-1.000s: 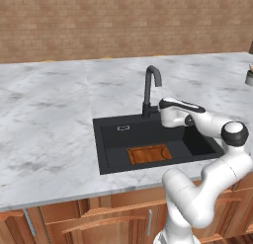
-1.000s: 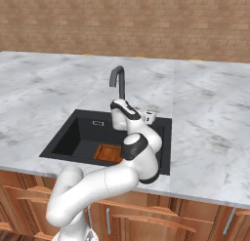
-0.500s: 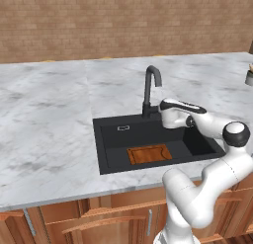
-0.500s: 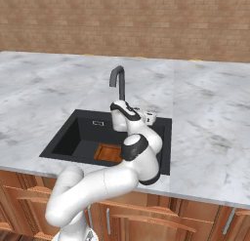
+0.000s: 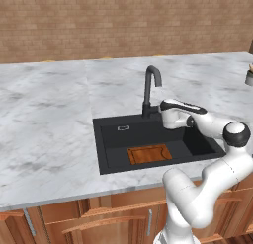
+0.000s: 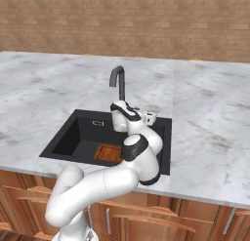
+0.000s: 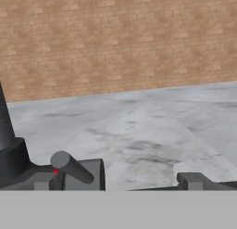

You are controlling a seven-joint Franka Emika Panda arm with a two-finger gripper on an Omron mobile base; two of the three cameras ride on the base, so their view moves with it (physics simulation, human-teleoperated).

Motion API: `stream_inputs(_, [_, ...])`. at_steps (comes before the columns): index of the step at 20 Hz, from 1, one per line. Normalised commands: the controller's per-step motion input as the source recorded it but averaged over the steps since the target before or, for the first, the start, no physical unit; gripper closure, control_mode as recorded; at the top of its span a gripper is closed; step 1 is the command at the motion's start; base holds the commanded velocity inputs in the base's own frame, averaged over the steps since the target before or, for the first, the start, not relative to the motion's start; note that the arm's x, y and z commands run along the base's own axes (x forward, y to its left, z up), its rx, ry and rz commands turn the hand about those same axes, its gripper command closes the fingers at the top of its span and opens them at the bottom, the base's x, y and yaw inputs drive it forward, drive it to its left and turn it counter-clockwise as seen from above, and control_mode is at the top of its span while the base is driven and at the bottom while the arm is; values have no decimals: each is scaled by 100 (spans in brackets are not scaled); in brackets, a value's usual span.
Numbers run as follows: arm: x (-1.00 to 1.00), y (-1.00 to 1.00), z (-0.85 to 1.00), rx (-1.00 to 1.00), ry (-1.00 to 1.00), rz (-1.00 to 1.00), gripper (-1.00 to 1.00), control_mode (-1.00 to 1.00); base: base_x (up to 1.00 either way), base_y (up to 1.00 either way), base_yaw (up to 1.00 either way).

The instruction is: Turn on the sink faucet with hot water and rinse the cutting board for ten seconds, then turn off the faucet. Push the cutting board to reach the water if necessary.

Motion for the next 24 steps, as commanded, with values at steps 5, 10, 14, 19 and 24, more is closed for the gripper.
stream_inputs(5, [0, 26, 0, 0, 0, 0, -100, -100, 0, 0, 0])
stream_inputs(10, [3, 9, 0, 0, 0, 0, -100, -100, 0, 0, 0])
stream_inputs(14, [5, 0, 0, 0, 0, 0, -100, -100, 0, 0, 0])
stream_inputs(19, [5, 0, 0, 0, 0, 0, -100, -100, 0, 0, 0])
stream_inputs(24, [10, 0, 0, 0, 0, 0, -100, -100, 0, 0, 0])
